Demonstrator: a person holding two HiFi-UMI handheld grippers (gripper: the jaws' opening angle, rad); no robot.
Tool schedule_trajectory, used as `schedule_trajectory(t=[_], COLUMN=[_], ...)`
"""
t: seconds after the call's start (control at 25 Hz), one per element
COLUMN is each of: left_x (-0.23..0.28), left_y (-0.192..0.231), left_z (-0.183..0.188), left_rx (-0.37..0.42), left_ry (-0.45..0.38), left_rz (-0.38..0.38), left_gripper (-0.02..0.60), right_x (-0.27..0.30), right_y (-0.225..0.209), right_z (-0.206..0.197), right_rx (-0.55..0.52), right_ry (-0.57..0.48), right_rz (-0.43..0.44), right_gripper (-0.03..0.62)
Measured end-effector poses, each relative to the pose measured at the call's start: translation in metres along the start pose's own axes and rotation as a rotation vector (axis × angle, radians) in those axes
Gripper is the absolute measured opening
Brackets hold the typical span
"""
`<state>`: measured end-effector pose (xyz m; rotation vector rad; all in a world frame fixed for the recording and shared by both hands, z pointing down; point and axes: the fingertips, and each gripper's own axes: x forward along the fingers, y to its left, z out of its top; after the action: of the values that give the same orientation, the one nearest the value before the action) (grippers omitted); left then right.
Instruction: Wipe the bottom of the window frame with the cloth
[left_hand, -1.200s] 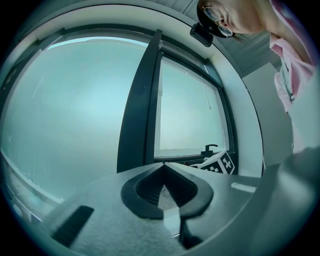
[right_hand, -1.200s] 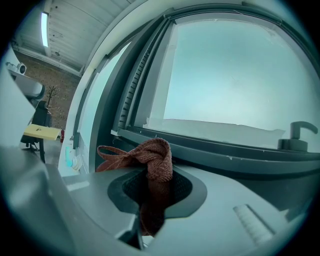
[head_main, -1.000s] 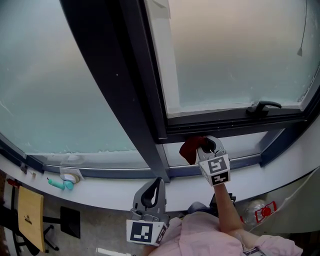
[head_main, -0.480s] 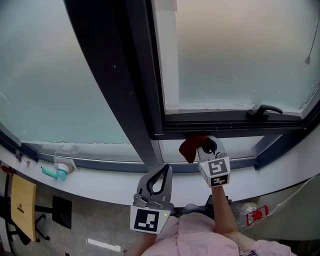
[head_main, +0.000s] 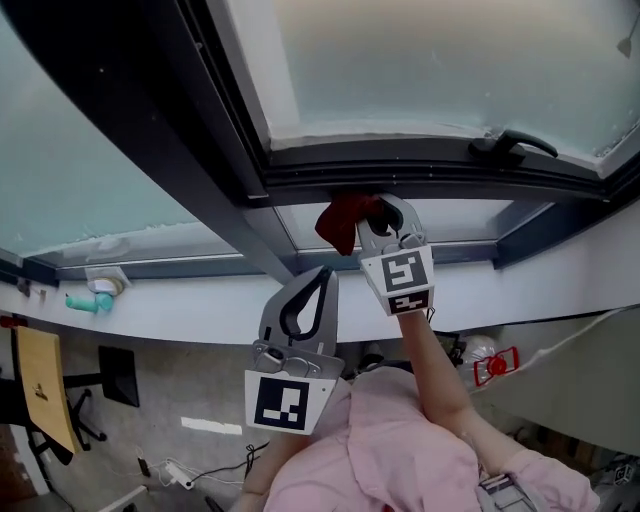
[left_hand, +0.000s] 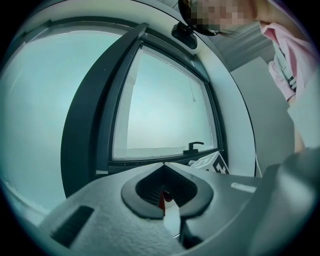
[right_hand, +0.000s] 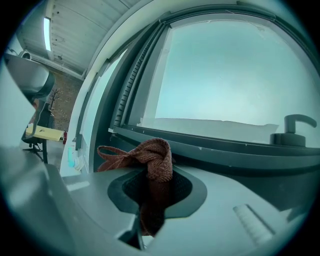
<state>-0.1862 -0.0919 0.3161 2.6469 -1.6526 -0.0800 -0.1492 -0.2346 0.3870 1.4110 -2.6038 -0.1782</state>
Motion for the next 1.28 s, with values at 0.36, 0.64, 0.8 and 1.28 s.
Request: schedule_trajectory(t=[0.36, 0.64, 0.8, 1.28], left_x=[-0.004, -0.001, 0.004, -0.001], left_y=[-0.030, -0.055, -0.075, -0.092], left_z=[-0.014, -0.027, -0.035, -0.044], left_rx=[0.047, 0.010, -0.027, -0.034], left_ry=[0.046, 0.073, 0.092, 0.119], left_rz=[-0.028, -0.056, -0.082, -0.008], left_gripper=[-0.005, -0.005, -0.005, -0.002], right_x=[-0.007, -0.010, -0.013, -0.029], right_y=[-0.003, -0.004, -0.009, -0.036], right_z=[-0.007, -0.013, -0.017, -0.029], right_rx=[0.015, 0.011, 0.037, 0.073], right_ry=[-0.018, -0.020, -0.012, 0.007], right_rz=[0.022, 0.056, 0.081, 0.114], right_gripper=[0.063, 0.063, 0.063, 0.063])
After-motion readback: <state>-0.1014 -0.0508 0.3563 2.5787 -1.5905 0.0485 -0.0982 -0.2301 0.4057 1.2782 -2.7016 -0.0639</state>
